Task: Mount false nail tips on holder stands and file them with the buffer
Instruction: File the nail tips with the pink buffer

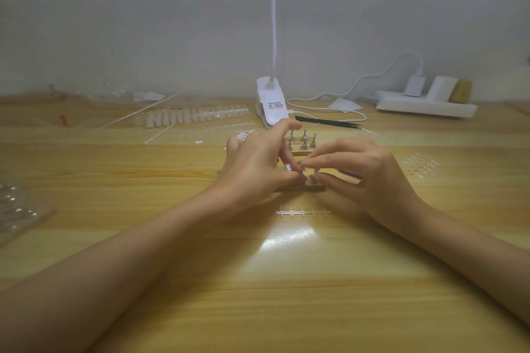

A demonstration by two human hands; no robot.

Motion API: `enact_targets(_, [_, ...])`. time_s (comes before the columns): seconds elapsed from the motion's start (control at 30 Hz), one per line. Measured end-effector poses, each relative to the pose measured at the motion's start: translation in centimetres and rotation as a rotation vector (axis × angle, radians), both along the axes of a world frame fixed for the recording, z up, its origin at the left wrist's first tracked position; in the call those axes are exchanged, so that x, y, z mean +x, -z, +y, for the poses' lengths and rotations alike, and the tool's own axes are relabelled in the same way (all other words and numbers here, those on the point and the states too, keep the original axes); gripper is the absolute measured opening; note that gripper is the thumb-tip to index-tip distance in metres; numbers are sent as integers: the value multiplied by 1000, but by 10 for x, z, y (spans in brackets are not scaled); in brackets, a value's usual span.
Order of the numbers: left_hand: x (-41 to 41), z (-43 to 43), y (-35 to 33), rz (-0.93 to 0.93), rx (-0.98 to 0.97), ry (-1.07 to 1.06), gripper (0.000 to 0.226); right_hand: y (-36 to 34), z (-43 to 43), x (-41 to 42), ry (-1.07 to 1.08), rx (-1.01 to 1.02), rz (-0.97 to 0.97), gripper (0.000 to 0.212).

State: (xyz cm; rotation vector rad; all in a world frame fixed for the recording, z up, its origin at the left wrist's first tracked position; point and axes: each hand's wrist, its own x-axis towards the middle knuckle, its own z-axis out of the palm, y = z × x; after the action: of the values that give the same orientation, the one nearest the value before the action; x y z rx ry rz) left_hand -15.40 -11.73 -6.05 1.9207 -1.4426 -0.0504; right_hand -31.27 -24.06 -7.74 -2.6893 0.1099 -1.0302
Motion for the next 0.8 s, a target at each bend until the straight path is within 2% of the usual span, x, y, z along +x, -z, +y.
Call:
enact_targets(0.1, [-1, 0, 0, -11, -2, 11, 66, -1, 1, 1, -36, -19, 3, 18])
enact_targets(0.2, [-1, 0, 0, -6, 0, 21, 64, -2, 2, 5, -23, 43, 14, 17])
enact_targets(0.4, [0, -1, 0, 30, 15, 17, 65, -3, 2, 16, -25, 65, -28, 4])
enact_targets(0.6, [0, -1, 0, 49, 29, 12, 66, -3, 4, 17, -14, 95, -19, 2])
enact_targets(0.8, [0, -1, 0, 52, 30, 17, 65, -7, 9, 17, -35, 180, -14, 9])
